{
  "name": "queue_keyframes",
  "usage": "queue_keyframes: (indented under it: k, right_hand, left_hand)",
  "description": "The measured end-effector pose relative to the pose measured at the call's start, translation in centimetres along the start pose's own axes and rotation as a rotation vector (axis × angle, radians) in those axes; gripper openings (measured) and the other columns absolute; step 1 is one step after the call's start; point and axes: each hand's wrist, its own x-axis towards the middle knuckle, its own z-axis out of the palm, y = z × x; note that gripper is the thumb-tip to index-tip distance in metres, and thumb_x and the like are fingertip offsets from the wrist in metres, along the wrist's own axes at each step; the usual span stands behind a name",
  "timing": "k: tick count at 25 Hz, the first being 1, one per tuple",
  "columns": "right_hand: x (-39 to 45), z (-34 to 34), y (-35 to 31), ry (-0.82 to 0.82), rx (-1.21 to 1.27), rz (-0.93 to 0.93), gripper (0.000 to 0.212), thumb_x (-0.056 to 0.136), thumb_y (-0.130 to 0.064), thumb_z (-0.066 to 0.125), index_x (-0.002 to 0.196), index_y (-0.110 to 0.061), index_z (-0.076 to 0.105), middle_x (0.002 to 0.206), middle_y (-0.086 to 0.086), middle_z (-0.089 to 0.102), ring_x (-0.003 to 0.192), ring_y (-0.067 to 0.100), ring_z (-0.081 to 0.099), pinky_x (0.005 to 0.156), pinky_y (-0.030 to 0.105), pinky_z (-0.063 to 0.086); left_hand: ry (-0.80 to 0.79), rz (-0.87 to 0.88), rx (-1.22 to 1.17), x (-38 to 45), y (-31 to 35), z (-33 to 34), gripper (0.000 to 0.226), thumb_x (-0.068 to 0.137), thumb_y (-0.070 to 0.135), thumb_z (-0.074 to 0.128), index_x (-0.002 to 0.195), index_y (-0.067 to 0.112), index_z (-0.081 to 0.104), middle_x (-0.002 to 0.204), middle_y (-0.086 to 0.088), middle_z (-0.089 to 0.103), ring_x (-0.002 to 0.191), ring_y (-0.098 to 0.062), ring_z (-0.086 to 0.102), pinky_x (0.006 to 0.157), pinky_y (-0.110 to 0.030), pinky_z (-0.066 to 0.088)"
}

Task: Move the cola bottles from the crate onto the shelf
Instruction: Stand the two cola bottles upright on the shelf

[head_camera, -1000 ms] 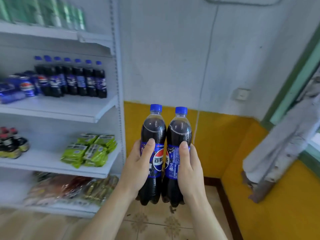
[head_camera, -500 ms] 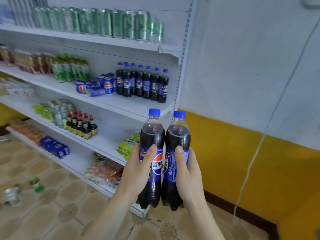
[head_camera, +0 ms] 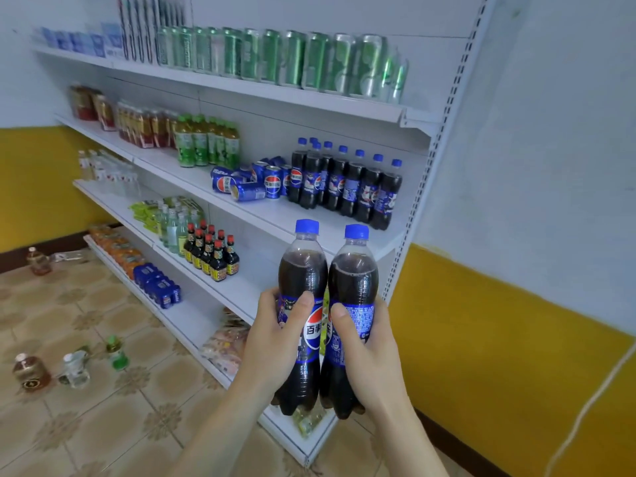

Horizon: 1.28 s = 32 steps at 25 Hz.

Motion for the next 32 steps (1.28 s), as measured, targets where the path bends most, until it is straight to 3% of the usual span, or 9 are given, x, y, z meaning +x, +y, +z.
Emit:
queue_keyframes:
  k: [4, 7, 12, 16, 22, 24, 28, 30, 32]
  right_hand:
    - [4.5, 4.4, 0.2, -0.025, -0.006, -0.015, 0.049, 0.082, -0.054, 0.066, 0.127, -0.042, 0.051, 0.111, -0.028, 0.067, 0.104, -0.003, 0.067, 0.087, 0.024, 0.054]
    - [7.7, 8.0, 0.6, 0.052, -0.022, -0.031, 0.052, 0.081, -0.055, 0.065, 0.128, -0.036, 0.053, 0.108, -0.028, 0.067, 0.1, -0.005, 0.067, 0.08, 0.019, 0.051]
    - [13.5, 13.9, 1.3, 0.145, -0.06, -0.021, 0.061, 0.079, -0.062, 0.061, 0.133, -0.036, 0.049, 0.107, -0.028, 0.067, 0.1, -0.007, 0.066, 0.085, 0.026, 0.053]
    - [17.5, 15.7, 2.0, 0.191, -0.088, -0.01, 0.06, 0.08, -0.061, 0.06, 0.134, -0.038, 0.046, 0.109, -0.023, 0.068, 0.099, -0.008, 0.065, 0.085, 0.027, 0.053]
    - [25.4, 16.7, 4.1, 0.248, -0.093, -0.053, 0.058, 0.086, -0.053, 0.063, 0.137, -0.032, 0.044, 0.118, -0.019, 0.066, 0.104, -0.007, 0.064, 0.084, 0.019, 0.05]
    - [28.7, 16.7, 5.0, 0.264, -0.084, -0.065, 0.056, 0.089, -0.047, 0.066, 0.138, -0.031, 0.044, 0.121, -0.018, 0.066, 0.106, -0.006, 0.064, 0.087, 0.02, 0.05]
    - [34.7, 16.3, 6.2, 0.314, -0.074, -0.073, 0.052, 0.09, -0.038, 0.073, 0.134, -0.034, 0.046, 0.118, -0.022, 0.066, 0.104, -0.008, 0.063, 0.086, 0.014, 0.049]
    - [37.2, 15.9, 6.8, 0.324, -0.055, -0.066, 0.053, 0.089, -0.036, 0.074, 0.134, -0.034, 0.046, 0.119, -0.02, 0.065, 0.104, -0.008, 0.063, 0.086, 0.017, 0.049]
    - [39.2, 15.7, 7.6, 0.341, -0.035, -0.049, 0.055, 0.088, -0.034, 0.076, 0.135, -0.031, 0.047, 0.119, -0.017, 0.066, 0.105, -0.005, 0.064, 0.091, 0.023, 0.051]
  left_hand:
    - [-0.027, 0.027, -0.034, 5.8, -0.2, -3.5, 0.024, 0.091, 0.048, 0.057, 0.113, 0.038, 0.056, 0.098, 0.018, 0.074, 0.087, -0.001, 0.072, 0.066, -0.014, 0.052]
    - [-0.072, 0.045, -0.024, 10.0, 0.0, -5.9, 0.031, 0.09, 0.049, 0.058, 0.118, 0.035, 0.056, 0.103, 0.015, 0.073, 0.092, -0.002, 0.072, 0.072, -0.018, 0.053]
    - [-0.121, 0.098, 0.023, 18.2, 0.4, -9.7, 0.028, 0.093, 0.043, 0.058, 0.118, 0.03, 0.055, 0.097, 0.027, 0.069, 0.086, 0.009, 0.067, 0.065, -0.005, 0.047]
    - [-0.156, 0.096, 0.006, 23.0, 0.0, -10.3, 0.026, 0.095, 0.038, 0.06, 0.119, 0.03, 0.055, 0.097, 0.021, 0.072, 0.087, 0.008, 0.068, 0.067, -0.006, 0.048]
    - [-0.218, 0.125, 0.031, 31.7, -0.9, -8.8, 0.026, 0.096, 0.037, 0.06, 0.122, 0.036, 0.053, 0.101, 0.032, 0.068, 0.092, 0.016, 0.063, 0.071, -0.001, 0.044]
    - [-0.234, 0.124, 0.045, 34.9, -1.2, -7.9, 0.029, 0.096, 0.037, 0.06, 0.124, 0.035, 0.054, 0.104, 0.027, 0.069, 0.094, 0.016, 0.062, 0.072, -0.001, 0.044]
    - [-0.259, 0.151, 0.148, 41.8, -2.0, -6.2, 0.039, 0.091, 0.051, 0.062, 0.128, 0.043, 0.054, 0.125, 0.017, 0.062, 0.111, 0.008, 0.059, 0.097, -0.021, 0.048]
    - [-0.275, 0.167, 0.172, 44.5, -2.5, -5.3, 0.043, 0.089, 0.052, 0.065, 0.129, 0.043, 0.053, 0.127, 0.017, 0.062, 0.114, 0.004, 0.059, 0.1, -0.027, 0.048]
    - [-0.29, 0.182, 0.185, 46.8, -2.9, -4.7, 0.044, 0.089, 0.046, 0.068, 0.13, 0.039, 0.055, 0.124, 0.017, 0.064, 0.111, 0.007, 0.06, 0.098, -0.024, 0.049]
